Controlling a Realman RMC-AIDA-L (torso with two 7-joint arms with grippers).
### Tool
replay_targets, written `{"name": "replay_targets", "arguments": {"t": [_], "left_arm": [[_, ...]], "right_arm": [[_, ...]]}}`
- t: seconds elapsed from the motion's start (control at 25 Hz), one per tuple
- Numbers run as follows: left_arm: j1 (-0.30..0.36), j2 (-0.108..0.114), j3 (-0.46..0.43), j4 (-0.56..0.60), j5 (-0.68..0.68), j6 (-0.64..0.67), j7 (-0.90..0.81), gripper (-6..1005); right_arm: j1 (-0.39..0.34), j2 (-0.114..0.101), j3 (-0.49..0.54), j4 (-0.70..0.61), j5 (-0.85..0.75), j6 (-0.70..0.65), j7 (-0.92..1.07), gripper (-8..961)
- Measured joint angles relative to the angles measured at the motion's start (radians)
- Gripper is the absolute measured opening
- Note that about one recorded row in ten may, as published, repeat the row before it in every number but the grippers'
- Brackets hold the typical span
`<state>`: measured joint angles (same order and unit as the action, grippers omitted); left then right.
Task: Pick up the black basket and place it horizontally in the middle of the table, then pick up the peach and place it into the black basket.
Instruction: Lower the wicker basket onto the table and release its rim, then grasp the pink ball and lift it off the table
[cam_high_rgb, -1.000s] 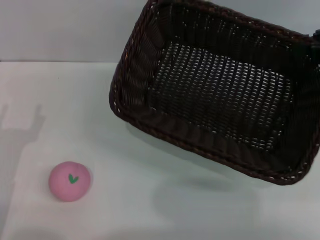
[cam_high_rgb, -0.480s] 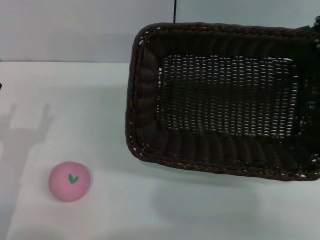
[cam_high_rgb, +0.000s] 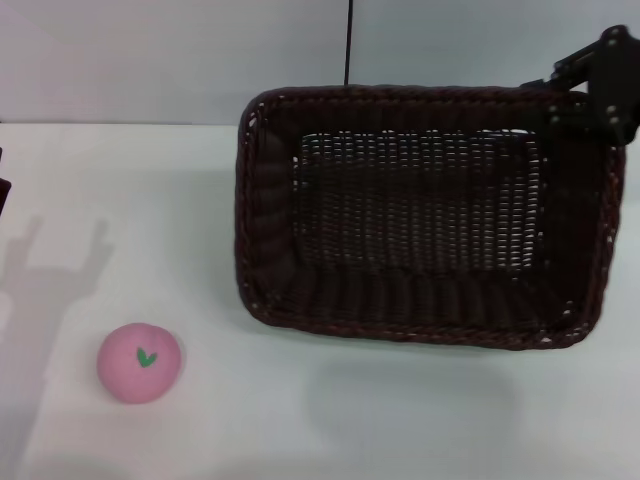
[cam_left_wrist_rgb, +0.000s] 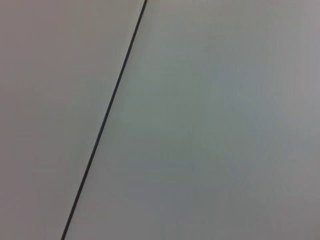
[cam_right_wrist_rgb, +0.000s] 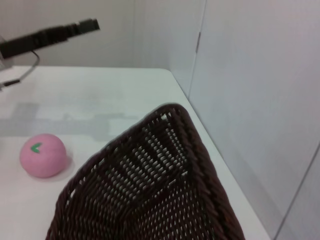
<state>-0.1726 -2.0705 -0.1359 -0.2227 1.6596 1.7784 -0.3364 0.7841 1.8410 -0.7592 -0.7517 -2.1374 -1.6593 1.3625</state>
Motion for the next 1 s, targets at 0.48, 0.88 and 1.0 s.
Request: {"name": "replay_targets", "arguments": {"t": [0.48,0.88,1.0], "left_arm": [[0.011,0.001,0.027,0.0,0.0,0.001,-0.006,844],[0.006,0.001,0.045,0.001,0.0,-0.01,-0.006,844],[0.004,0.002,0.045,0.007,0.0,-0.011,-0.006,844]], "right_arm": [[0.034,0.039,-0.023,0.046,-0.004,0.114,-0.076,208],[0.032,0.056,0.016,-0.01,0.096,0.262,-0.154,421],[-0.043,0.094,0.038,-0.109,0.202,0.277,-0.174,421]]}}
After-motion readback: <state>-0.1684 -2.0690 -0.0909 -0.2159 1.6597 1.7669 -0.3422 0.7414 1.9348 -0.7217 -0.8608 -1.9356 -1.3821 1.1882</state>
